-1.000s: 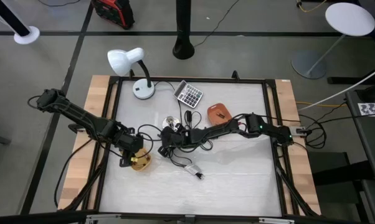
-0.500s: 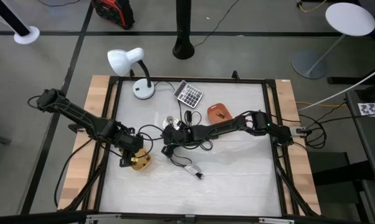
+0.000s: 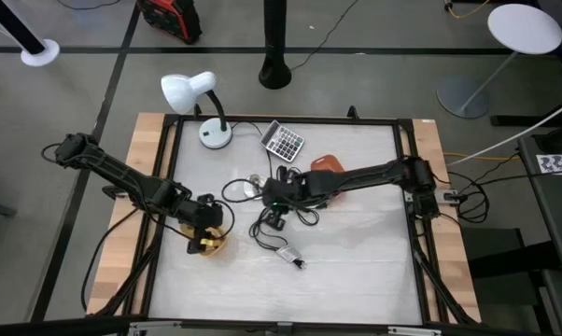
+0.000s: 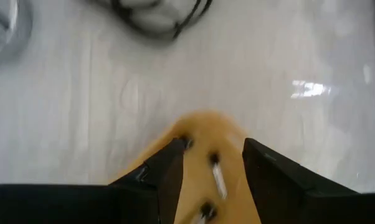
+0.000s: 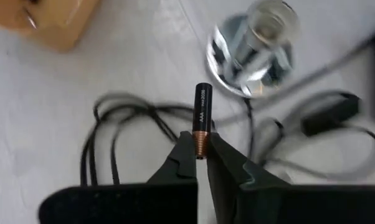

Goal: Sort batteries
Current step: Put the brown battery into the orange bin

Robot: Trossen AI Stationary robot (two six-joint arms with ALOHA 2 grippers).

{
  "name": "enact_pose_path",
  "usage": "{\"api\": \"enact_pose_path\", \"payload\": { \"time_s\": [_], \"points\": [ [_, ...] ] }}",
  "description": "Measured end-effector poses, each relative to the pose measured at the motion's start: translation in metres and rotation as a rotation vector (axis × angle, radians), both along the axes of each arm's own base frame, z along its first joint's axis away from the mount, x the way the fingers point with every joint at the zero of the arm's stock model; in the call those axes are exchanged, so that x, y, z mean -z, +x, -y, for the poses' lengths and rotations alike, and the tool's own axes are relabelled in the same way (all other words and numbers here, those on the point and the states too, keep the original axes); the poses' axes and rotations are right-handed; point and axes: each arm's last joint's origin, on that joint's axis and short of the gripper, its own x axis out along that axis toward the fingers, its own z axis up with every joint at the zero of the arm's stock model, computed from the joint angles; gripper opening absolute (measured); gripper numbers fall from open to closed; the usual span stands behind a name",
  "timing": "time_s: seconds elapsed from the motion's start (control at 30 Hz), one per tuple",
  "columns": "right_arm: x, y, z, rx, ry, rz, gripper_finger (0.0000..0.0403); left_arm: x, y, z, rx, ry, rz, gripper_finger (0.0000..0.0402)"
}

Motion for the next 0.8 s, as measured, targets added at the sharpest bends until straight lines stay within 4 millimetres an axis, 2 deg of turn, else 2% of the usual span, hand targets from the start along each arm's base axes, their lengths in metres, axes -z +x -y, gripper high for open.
{"api": "enact_pose_path", "payload": {
  "time_s": [0.2,0.43,0.63,0.8],
  "points": [
    [-0.027,-0.041,0.007,0.043,-0.119,-0.182,0.0011,-0.011,0.018,-0.004,-0.003,0.027,0.21,0.0157],
    [-0.031,-0.076,0.019,0.15,-0.35,-0.457,0.0011,-0.023,0.042,-0.013,-0.018,0.068,0.447,0.0157],
    [-0.009,-0.092,0.038,0.215,-0.442,-0.634,0.0011,-0.015,0.064,-0.021,-0.028,0.106,0.511,0.0157],
    [0.02,-0.102,0.063,0.258,-0.43,-0.741,0.0011,-0.001,0.086,-0.027,-0.041,0.14,0.556,0.0157]
  ]
}}
